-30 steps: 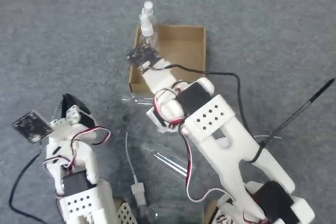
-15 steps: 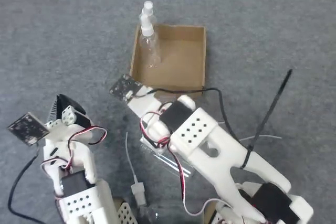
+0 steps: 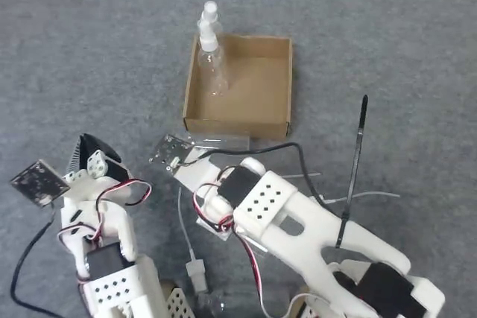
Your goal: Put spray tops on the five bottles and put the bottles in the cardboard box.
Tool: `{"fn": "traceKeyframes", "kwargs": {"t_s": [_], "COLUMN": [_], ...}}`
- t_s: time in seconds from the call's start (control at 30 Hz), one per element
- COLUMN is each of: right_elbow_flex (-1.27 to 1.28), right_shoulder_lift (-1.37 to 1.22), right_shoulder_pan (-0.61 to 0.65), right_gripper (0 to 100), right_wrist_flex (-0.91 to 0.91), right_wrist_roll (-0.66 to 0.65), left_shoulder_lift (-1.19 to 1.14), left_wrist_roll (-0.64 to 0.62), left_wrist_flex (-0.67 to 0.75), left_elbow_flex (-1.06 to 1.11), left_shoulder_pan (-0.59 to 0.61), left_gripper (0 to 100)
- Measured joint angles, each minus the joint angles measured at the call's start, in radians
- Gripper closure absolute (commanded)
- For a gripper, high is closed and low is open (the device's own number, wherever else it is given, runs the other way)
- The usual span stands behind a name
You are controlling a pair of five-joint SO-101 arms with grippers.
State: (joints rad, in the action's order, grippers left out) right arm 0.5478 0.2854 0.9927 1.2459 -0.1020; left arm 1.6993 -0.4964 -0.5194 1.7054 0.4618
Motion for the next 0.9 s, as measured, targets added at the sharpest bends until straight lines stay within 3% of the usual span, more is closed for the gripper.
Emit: {"fn": "traceKeyframes", "kwargs": {"t_s": [0.9], "right_elbow_flex": [0.091], "right_shoulder_lift": [-0.078], "right_shoulder_pan": [0.043], "right_gripper": [70.2], "right_wrist_flex": [-0.167], "right_wrist_roll": [-0.034], "left_shoulder_lift": [0.0], "left_wrist_roll": [0.0], "left_wrist_flex": [0.0], "left_elbow_flex": [0.0], "left_shoulder_pan": [0.0], "left_gripper": [99]}}
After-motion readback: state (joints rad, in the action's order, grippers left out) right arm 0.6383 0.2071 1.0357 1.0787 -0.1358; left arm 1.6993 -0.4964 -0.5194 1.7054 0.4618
